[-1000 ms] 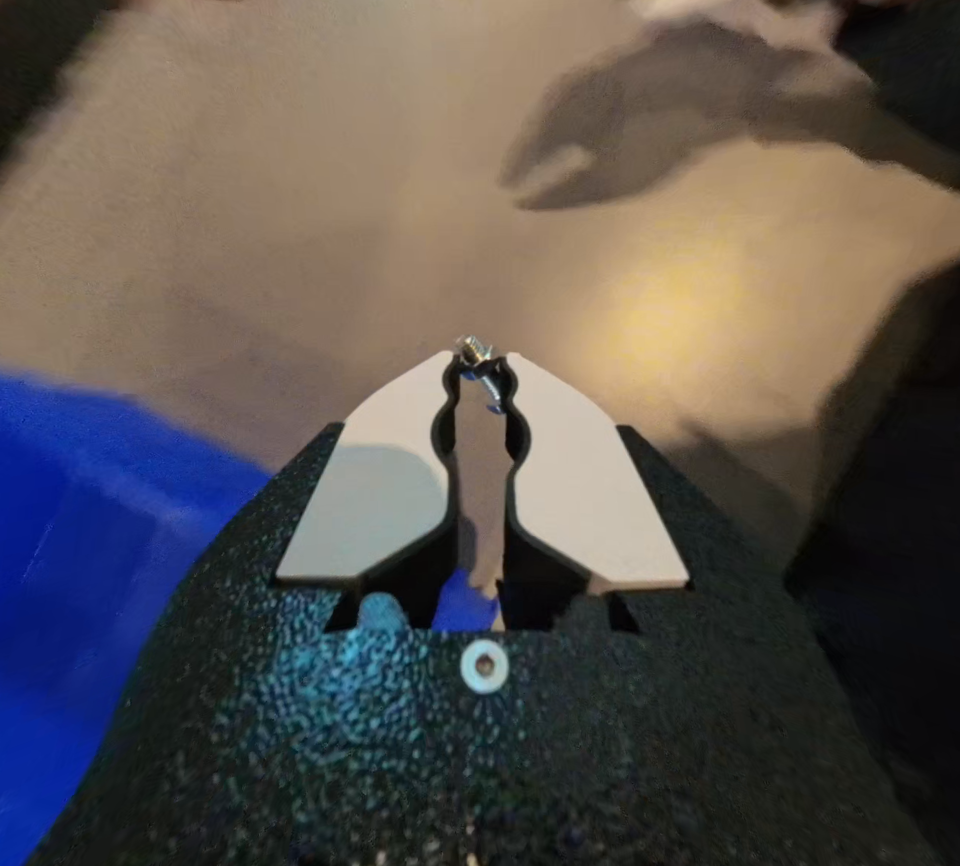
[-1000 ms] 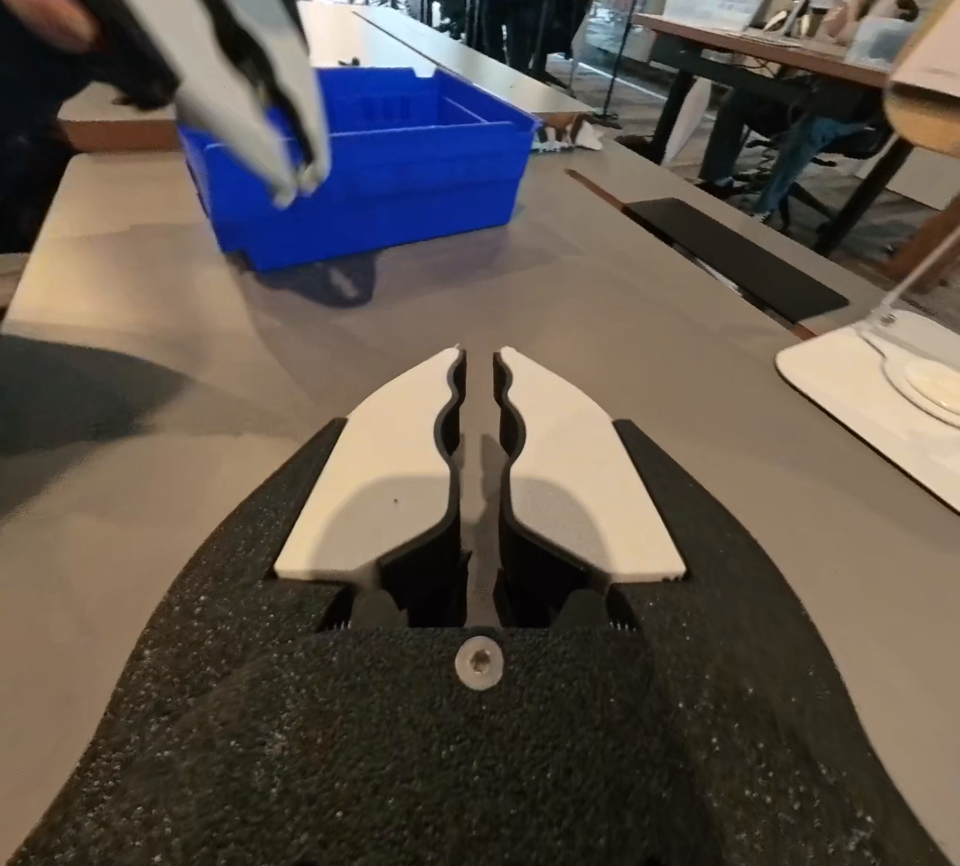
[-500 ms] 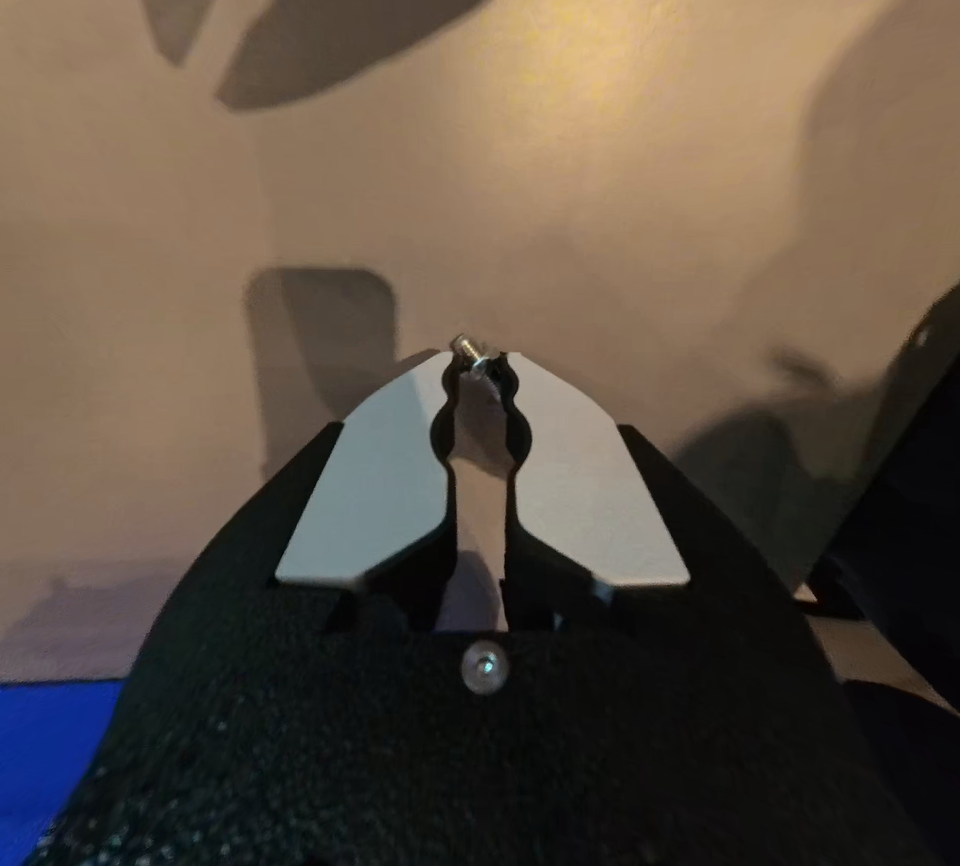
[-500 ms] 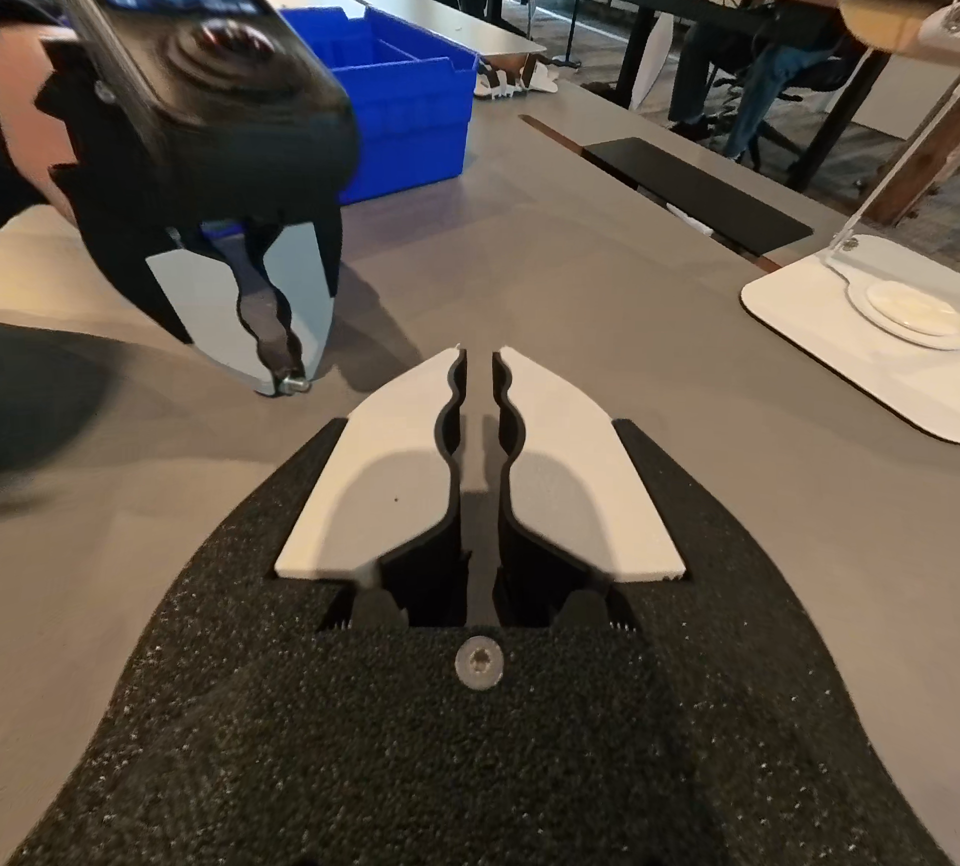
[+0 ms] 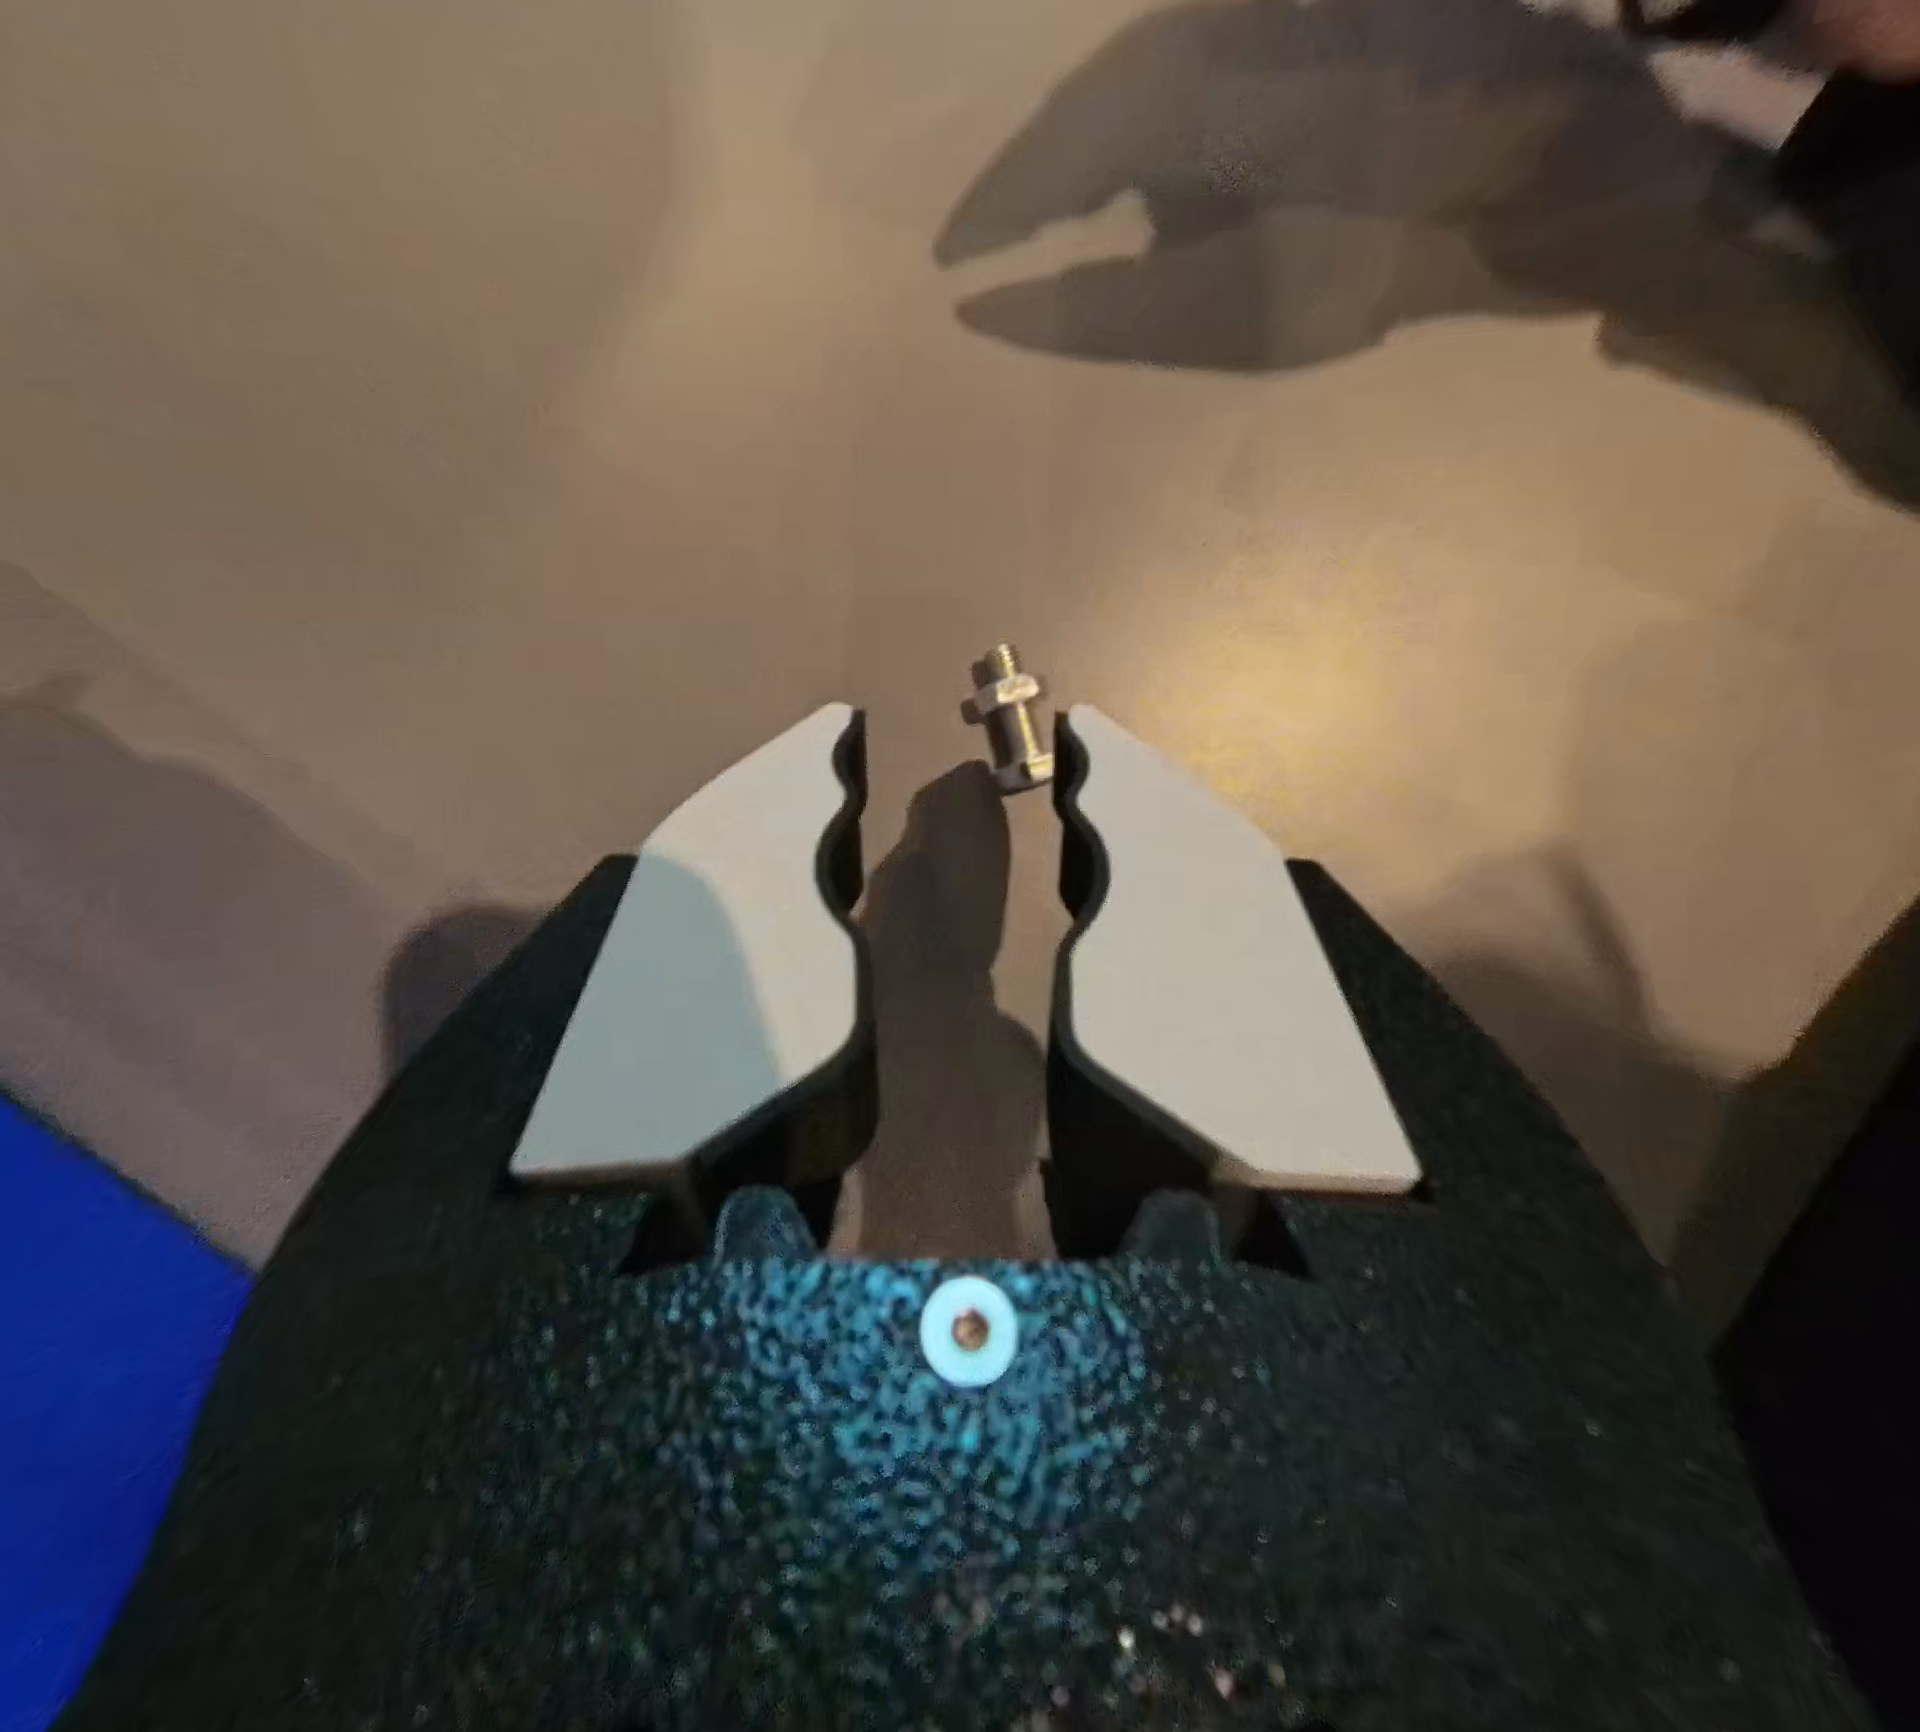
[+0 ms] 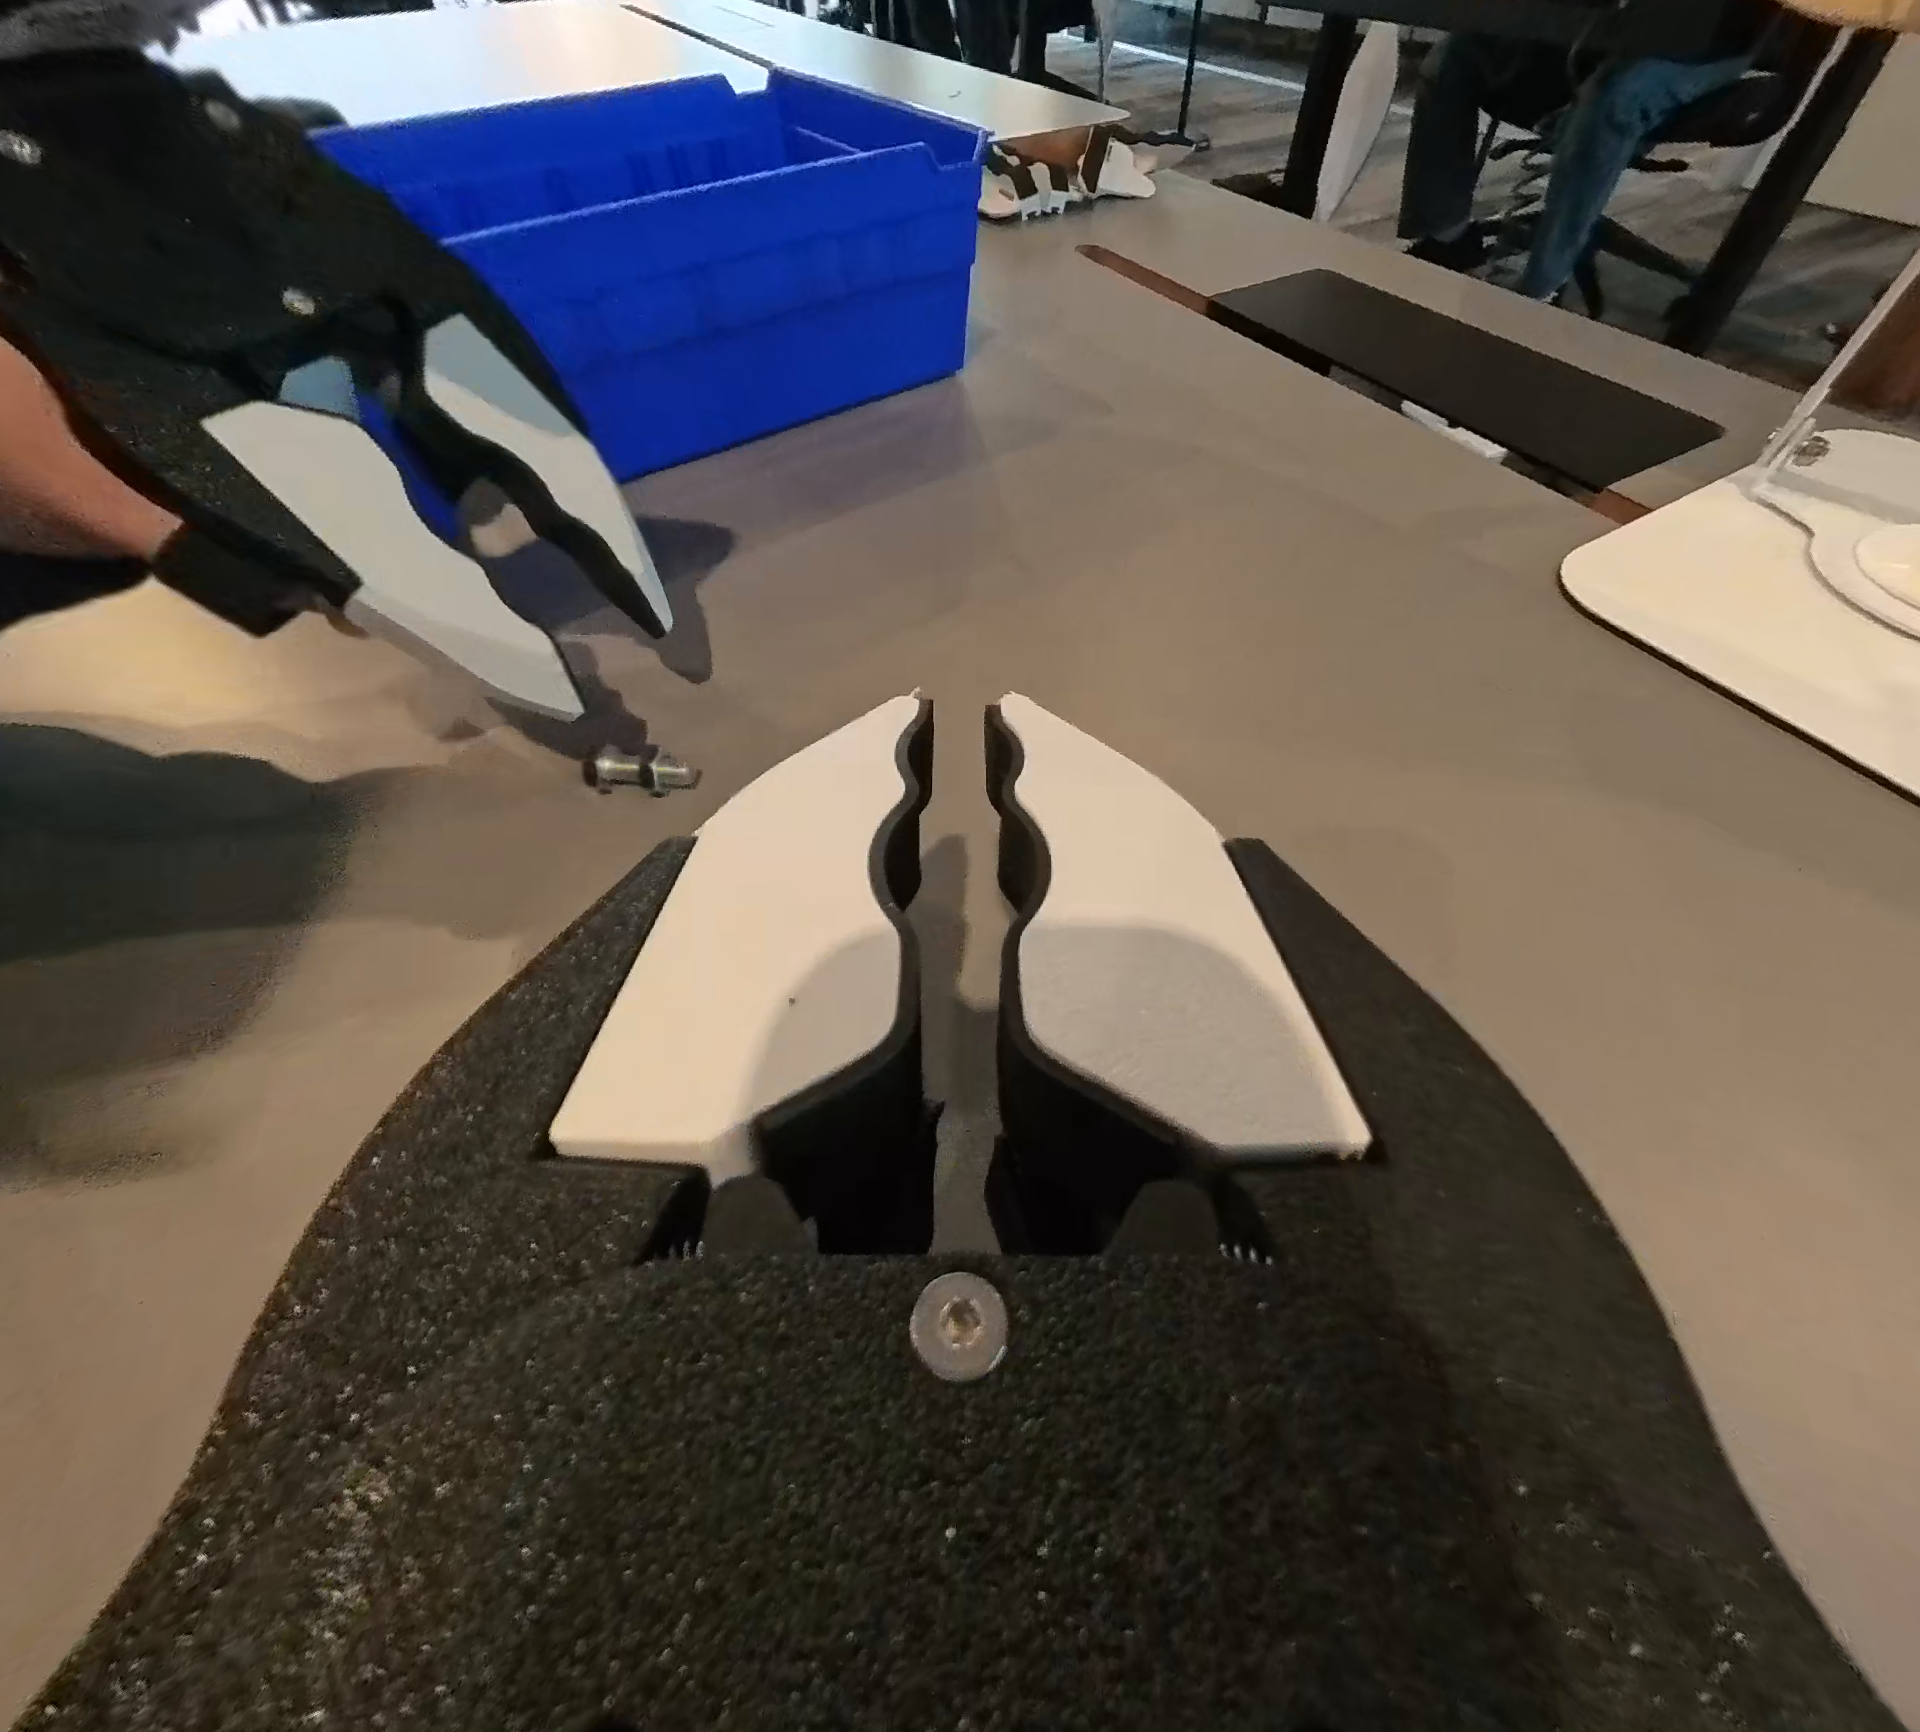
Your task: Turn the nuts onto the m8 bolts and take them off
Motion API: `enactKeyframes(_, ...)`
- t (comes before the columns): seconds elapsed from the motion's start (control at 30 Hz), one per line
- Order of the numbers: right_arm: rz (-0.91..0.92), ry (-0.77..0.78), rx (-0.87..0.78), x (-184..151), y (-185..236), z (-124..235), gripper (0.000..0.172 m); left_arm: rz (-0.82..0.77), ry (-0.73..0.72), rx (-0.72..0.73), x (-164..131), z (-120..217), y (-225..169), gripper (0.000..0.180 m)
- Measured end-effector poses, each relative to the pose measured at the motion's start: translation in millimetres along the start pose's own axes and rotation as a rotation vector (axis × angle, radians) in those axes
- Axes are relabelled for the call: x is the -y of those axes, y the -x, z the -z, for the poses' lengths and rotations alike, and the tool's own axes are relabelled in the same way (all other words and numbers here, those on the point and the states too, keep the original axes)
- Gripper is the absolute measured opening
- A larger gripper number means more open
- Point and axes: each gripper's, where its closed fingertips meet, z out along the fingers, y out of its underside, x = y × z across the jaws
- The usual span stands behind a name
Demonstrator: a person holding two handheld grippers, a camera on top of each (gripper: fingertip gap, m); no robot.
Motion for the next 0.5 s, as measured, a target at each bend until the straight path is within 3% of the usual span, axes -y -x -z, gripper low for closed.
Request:
enactKeyframes(0.1,-0.019,-0.003,0.015,-1.0,1.7,-2.0,0.009,0.045,-0.07,-0.026,-5.5,-3.7,-10.3,0.037)
enactKeyframes(0.27,-0.03,-0.003,0.03,-1.3,4.0,-4.0,0.009,0.044,-0.099,0.054,-14.3,-13.8,-12.6,0.032)
enactKeyframes(0.5,-0.046,-0.012,0.115,-3.2,20.2,-7.6,0.012,-0.003,-0.047,0.063,-22.7,-21.3,-15.4,0.016)
